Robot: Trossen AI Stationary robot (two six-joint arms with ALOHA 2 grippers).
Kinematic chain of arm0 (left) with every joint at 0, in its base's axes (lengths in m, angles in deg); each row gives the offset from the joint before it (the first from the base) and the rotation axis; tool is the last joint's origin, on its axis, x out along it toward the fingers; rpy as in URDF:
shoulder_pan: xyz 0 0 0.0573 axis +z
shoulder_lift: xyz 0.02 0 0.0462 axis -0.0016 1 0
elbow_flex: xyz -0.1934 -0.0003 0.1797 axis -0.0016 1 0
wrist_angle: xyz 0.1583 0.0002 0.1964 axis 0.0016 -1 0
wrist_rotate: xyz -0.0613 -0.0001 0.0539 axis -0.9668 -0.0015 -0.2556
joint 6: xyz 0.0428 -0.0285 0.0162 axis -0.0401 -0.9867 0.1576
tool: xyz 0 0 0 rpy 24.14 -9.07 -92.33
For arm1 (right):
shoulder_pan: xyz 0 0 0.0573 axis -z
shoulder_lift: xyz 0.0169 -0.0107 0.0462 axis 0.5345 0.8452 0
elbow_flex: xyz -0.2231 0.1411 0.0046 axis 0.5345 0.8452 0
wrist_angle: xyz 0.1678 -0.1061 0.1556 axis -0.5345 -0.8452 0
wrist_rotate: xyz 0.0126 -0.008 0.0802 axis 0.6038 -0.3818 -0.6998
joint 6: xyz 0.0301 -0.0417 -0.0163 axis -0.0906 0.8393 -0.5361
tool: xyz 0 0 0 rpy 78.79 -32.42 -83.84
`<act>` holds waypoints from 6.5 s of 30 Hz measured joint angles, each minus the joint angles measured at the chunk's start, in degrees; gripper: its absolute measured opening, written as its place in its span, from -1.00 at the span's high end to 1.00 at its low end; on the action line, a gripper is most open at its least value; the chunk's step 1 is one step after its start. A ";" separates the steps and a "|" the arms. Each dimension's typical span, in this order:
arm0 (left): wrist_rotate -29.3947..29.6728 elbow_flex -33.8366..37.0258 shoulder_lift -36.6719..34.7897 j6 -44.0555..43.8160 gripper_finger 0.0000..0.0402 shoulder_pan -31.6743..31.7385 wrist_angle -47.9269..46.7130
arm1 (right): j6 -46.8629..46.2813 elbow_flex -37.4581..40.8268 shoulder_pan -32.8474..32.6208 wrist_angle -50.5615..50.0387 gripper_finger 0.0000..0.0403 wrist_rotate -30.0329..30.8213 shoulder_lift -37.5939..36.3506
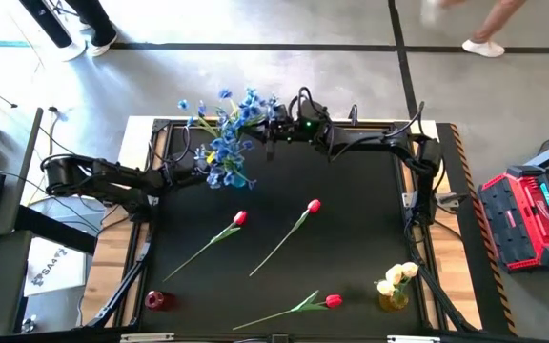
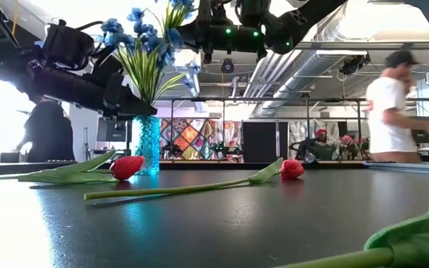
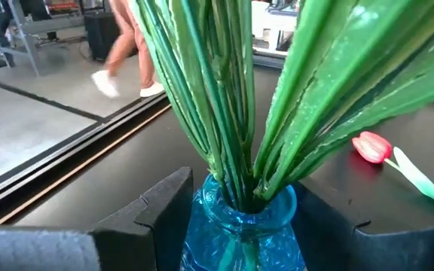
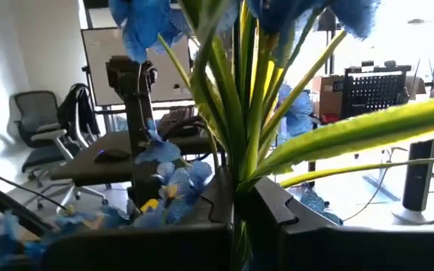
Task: Sort flowers into vase by color
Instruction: Put the blue flowers into the blue vase, then adjust the blue vase on the top left of the table
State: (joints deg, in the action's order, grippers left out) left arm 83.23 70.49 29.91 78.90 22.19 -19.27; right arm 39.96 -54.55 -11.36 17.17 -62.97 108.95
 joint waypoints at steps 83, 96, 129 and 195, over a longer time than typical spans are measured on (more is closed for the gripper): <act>48.70 0.03 0.04 -4.71 0.03 2.03 -6.13 | 2.25 0.02 1.20 -33.22 -0.09 8.95 -22.18; 49.03 0.17 -1.74 -4.91 -0.29 3.60 -7.60 | 0.74 0.02 1.57 -36.25 -0.09 6.17 -22.21; 19.85 0.54 -20.02 -20.22 0.10 11.45 -36.67 | -4.20 0.02 4.17 -39.95 -0.09 4.39 -27.02; 12.89 -57.26 29.75 71.23 -0.48 28.64 -101.12 | -9.69 0.04 -2.36 -74.15 -0.09 8.02 -40.00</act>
State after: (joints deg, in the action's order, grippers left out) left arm 96.12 13.24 59.66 150.13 50.83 -120.40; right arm 30.27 -54.51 -13.72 -56.98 -54.95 68.95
